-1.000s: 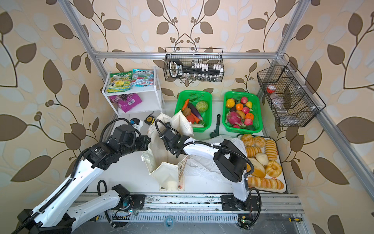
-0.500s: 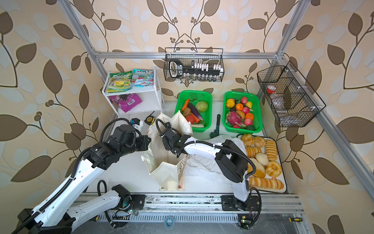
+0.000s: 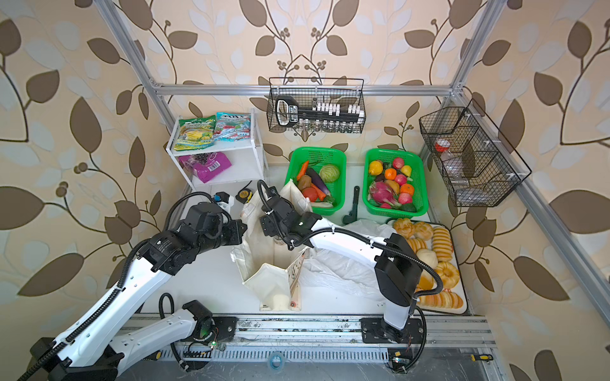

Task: Place the mixed food into the grocery bags and tie them
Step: 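Lower the can into the tote bag with the right gripper and open it, then withdraw the right gripper from the bag while the left gripper reaches toward the shelf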

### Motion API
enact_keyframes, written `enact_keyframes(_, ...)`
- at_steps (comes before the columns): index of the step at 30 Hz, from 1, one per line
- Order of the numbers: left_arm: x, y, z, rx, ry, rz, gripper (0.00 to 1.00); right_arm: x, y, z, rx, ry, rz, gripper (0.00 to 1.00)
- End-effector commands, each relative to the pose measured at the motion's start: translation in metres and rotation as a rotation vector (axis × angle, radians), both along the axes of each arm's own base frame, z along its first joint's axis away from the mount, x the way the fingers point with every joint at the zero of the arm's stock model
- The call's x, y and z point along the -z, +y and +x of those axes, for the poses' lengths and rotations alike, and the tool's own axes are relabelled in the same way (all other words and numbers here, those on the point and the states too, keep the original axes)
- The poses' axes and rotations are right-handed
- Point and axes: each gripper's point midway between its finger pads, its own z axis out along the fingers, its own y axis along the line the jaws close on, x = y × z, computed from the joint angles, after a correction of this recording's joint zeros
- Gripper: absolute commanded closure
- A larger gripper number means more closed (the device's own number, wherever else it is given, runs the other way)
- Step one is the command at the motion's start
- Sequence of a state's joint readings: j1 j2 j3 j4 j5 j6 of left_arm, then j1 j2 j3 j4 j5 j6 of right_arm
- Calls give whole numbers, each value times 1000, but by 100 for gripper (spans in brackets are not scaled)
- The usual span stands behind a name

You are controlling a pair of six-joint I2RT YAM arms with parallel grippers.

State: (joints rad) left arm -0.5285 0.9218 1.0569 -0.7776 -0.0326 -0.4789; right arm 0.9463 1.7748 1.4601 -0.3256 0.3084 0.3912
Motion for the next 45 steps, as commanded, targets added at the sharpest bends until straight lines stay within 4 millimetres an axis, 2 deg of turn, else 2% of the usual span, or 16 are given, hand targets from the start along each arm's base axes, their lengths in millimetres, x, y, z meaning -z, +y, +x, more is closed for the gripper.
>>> enact_keyframes(1, -10, -4, 2, 20, -15, -19, 100, -36, 0, -5, -35, -21, 51, 19)
enact_keyframes(5, -11, -5, 3, 23, -17, -22, 100, -54, -2, -11, -58, -33, 83, 19)
enact_keyframes(7, -15, -8, 5, 29, -19, -29, 100, -79, -5, -20, -92, -24, 167, 20)
enact_keyframes(9, -18, -9, 8, 27, -21, -32, 100, -95, -9, -25, -112, -14, 225, 21)
enact_keyframes(10, -19, -10, 8, 28, -22, -33, 94, -102, -11, -27, -117, -17, 244, 21)
enact_keyframes(11, -21, -10, 9, 28, -25, -33, 84, -111, -14, -30, -127, -24, 268, 21)
enact_keyframes(14, -27, -12, 11, 36, -35, -38, 71, -133, -21, -39, -162, -41, 325, 21)
enact_keyframes(18, -47, -14, 10, 48, -59, -54, 33, -150, -38, -45, -156, -89, 371, 21)
enact_keyframes(22, -80, -2, 16, 15, -123, -1, 14, -148, -66, -41, -77, -117, 409, 21)
enact_keyframes(25, -102, 12, 24, -23, -176, 56, 6, -153, -84, -40, -34, -133, 450, 21)
enact_keyframes(27, -114, 27, 30, -74, -204, 83, 4, -144, -94, -42, -9, -132, 443, 22)
enact_keyframes(30, -121, 69, 44, -225, -220, 101, 3, -143, -108, -45, 26, -152, 444, 21)
enact_keyframes(32, -112, 101, 55, -331, -203, 76, 5, -142, -116, -48, 42, -157, 446, 21)
enact_keyframes(37, -82, 156, 86, -513, -203, -30, 6, -132, -128, -54, 75, -148, 455, 22)
enact_keyframes(40, -70, 172, 112, -537, -281, -14, 7, -126, -133, -58, 86, -134, 458, 21)
enact_keyframes(45, -52, 183, 155, -526, -432, 56, 11, -118, -142, -63, 103, -126, 442, 21)
